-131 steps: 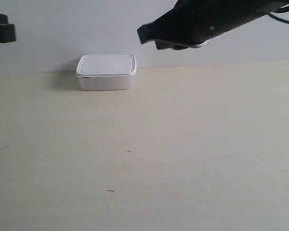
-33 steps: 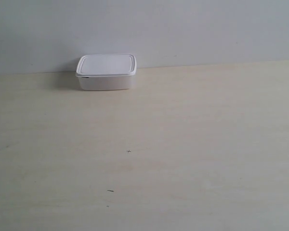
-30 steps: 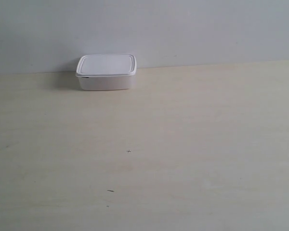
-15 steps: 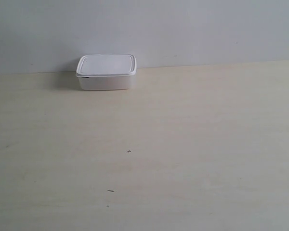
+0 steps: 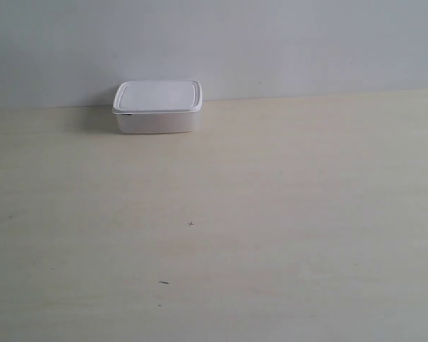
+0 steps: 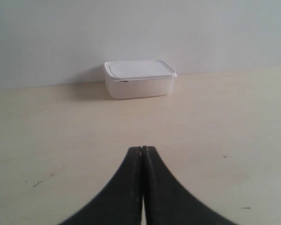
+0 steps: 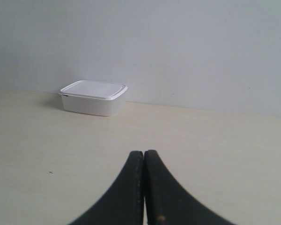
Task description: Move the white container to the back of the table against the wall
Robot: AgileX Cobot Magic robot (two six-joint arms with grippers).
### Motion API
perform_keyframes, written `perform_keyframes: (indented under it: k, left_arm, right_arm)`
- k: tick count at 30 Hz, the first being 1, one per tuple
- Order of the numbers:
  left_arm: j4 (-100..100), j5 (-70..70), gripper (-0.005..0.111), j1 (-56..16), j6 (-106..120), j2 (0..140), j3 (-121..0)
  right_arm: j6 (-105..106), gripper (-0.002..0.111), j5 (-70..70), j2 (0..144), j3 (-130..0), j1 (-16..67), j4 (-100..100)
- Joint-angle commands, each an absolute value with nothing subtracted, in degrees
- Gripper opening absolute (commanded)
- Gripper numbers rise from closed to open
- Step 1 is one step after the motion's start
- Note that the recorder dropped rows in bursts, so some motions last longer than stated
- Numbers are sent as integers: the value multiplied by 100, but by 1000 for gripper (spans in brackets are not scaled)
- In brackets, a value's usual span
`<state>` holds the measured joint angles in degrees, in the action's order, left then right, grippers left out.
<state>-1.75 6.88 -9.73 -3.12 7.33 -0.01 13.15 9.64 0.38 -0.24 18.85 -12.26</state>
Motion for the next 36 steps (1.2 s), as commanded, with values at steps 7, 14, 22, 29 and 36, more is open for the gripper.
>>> perform_keyframes:
  k: [7, 14, 22, 29, 36]
  left_arm:
    - [-173, 1438, 0, -962, -318, 706, 0]
    - [-173, 1489, 0, -962, -318, 706, 0]
    - [-173, 1502, 0, -962, -318, 706, 0]
    - [-173, 1567, 0, -962, -318, 706, 0]
    - [-173, 1567, 0, -962, -318, 706, 0]
  right_arm:
    - [1339, 0, 1001, 0, 0, 1853, -1187]
    - [1339, 0, 1097, 0, 0, 1853, -1179]
    - [1339, 0, 1097, 0, 0, 1853, -1193]
    - [1339, 0, 1097, 0, 0, 1853, -1193]
    - [1339, 0, 1097, 0, 0, 1853, -1192]
